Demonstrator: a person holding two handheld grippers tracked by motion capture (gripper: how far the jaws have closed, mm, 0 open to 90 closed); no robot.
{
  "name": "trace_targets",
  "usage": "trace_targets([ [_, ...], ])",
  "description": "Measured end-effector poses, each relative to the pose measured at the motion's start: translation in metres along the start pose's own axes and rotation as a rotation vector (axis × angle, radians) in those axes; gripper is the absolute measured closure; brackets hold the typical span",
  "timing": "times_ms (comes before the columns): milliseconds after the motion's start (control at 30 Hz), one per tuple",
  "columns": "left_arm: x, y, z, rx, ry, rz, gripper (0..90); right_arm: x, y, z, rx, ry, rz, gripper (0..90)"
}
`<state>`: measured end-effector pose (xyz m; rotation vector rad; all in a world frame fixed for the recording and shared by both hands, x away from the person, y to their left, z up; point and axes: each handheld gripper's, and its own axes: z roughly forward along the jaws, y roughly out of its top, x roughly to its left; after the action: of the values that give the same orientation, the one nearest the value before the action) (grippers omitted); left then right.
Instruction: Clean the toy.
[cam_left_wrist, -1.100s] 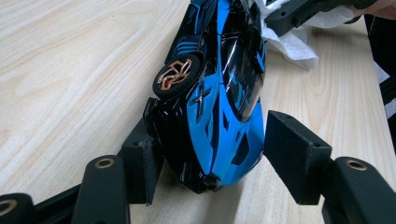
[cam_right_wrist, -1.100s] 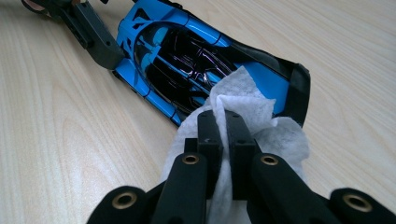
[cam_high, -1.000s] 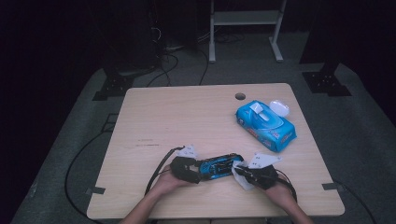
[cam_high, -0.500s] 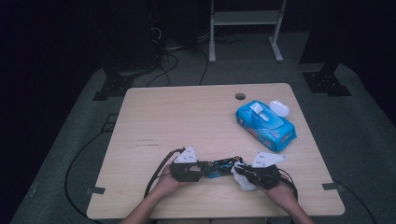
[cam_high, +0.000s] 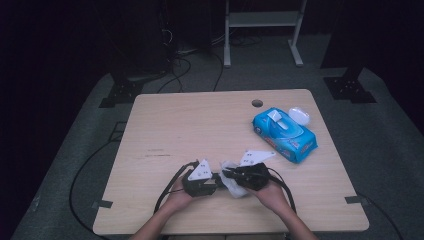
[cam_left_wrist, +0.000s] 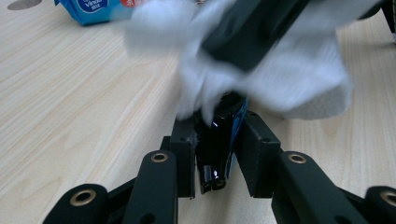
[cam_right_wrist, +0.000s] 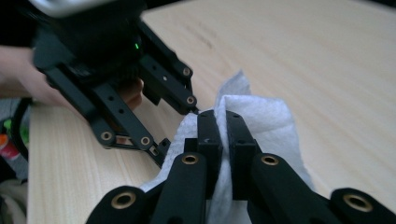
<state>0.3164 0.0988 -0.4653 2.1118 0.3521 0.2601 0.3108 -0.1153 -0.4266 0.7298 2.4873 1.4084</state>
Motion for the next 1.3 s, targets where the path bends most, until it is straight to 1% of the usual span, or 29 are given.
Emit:
trace_targets([
  [100,0.001,-0.002,-0.001,-0.002,-0.011,-0.009,69.6,-0.002,-0.002,0.001,0.016,-0.027,-0.010,86.0],
  [133,0.002,-0.002,-0.001,-0.003,-0.014,-0.014,70.0,-0.006,-0.003,-0.006,0.020,-0.062,0.004,86.0],
  [167,0.002,-0.002,0.000,-0.007,-0.018,-0.017,70.0,-0.006,-0.003,-0.006,0.020,-0.062,0.004,86.0],
  [200,0.003,-0.003,0.000,-0.009,-0.023,-0.018,70.3,-0.008,-0.004,-0.009,0.020,-0.082,0.009,86.0],
  [233,0.003,-0.002,0.001,-0.009,-0.027,-0.021,69.3,-0.011,-0.008,-0.011,0.009,-0.081,0.038,86.1],
  [267,0.002,-0.001,0.004,-0.001,-0.028,-0.051,64.3,-0.010,-0.009,-0.010,0.007,-0.084,0.043,86.1],
  [333,0.002,0.000,0.006,0.006,-0.031,-0.051,61.9,-0.008,-0.008,-0.008,0.004,-0.081,0.037,86.0],
  [400,0.000,0.000,0.009,0.026,-0.028,-0.038,60.1,-0.003,-0.004,-0.002,0.002,-0.041,0.042,86.0],
  [433,-0.001,0.000,0.009,0.034,-0.022,-0.032,63.5,0.004,-0.001,0.004,0.006,-0.028,0.021,86.0],
  [500,0.000,-0.001,0.009,0.034,-0.022,-0.025,64.3,0.006,0.000,0.007,0.005,-0.011,0.015,86.0],
  [567,0.000,-0.001,0.007,0.036,-0.018,-0.020,65.6,0.007,0.002,0.008,0.014,-0.012,-0.002,86.0],
  [600,0.001,-0.001,0.006,0.032,-0.014,-0.023,65.9,0.005,0.002,0.007,0.018,-0.022,-0.006,86.0],
  [633,0.003,-0.001,0.004,0.023,-0.014,-0.029,67.3,0.000,0.001,0.001,0.025,-0.075,-0.019,86.0],
  [667,0.003,-0.002,0.004,0.024,-0.012,-0.032,67.5,-0.004,0.000,-0.001,0.029,-0.109,-0.030,86.0],
  [700,0.003,-0.002,0.004,0.024,-0.012,-0.032,67.5,-0.004,0.000,-0.001,0.029,-0.109,-0.030,86.0],
  [733,0.003,-0.002,0.005,0.021,-0.011,-0.029,67.5,-0.009,-0.003,-0.005,0.037,-0.147,-0.018,86.0],
  [767,0.003,-0.002,0.005,0.021,-0.011,-0.029,67.5,-0.009,-0.003,-0.005,0.037,-0.147,-0.018,86.0],
  [800,0.002,-0.001,0.005,0.019,-0.009,-0.025,67.5,-0.007,-0.004,-0.004,0.020,-0.122,0.016,86.0],
  [867,0.002,-0.001,0.005,0.021,-0.009,-0.022,67.5,0.001,-0.001,0.002,0.002,-0.081,0.005,86.0],
  [900,0.002,-0.001,0.005,0.019,-0.008,-0.024,67.5,0.001,-0.001,0.002,0.002,-0.081,0.005,86.0],
  [933,0.002,-0.001,0.005,0.023,-0.007,-0.019,67.5,0.010,0.003,0.009,0.001,-0.029,-0.021,85.9],
  [967,0.001,-0.001,0.004,0.027,-0.004,-0.015,67.5,0.010,0.003,0.009,0.001,-0.029,-0.021,85.9],
  [1033,0.002,-0.002,0.003,0.027,-0.003,-0.015,67.6,0.014,0.005,0.013,0.014,-0.036,-0.058,86.0],
  [1067,0.002,-0.002,0.002,0.027,-0.003,-0.013,67.7,0.011,0.005,0.011,0.015,-0.039,-0.051,85.9],
  [1167,0.003,-0.003,0.002,0.024,-0.006,-0.014,67.8,-0.007,-0.001,-0.003,0.021,-0.123,-0.017,85.9],
  [1200,0.003,-0.003,0.002,0.022,-0.007,-0.016,67.7,-0.016,-0.005,-0.009,0.016,-0.139,0.032,85.9],
  [1233,0.003,-0.003,0.003,0.018,-0.010,-0.021,67.7,-0.016,-0.005,-0.009,0.016,-0.139,0.032,85.9],
  [1267,0.003,-0.003,0.003,0.017,-0.012,-0.022,67.7,-0.020,-0.008,-0.011,0.002,-0.126,0.072,85.9],
  [1300,0.003,-0.002,0.004,0.017,-0.012,-0.022,67.6,-0.019,-0.009,-0.011,-0.001,-0.122,0.082,85.9],
])
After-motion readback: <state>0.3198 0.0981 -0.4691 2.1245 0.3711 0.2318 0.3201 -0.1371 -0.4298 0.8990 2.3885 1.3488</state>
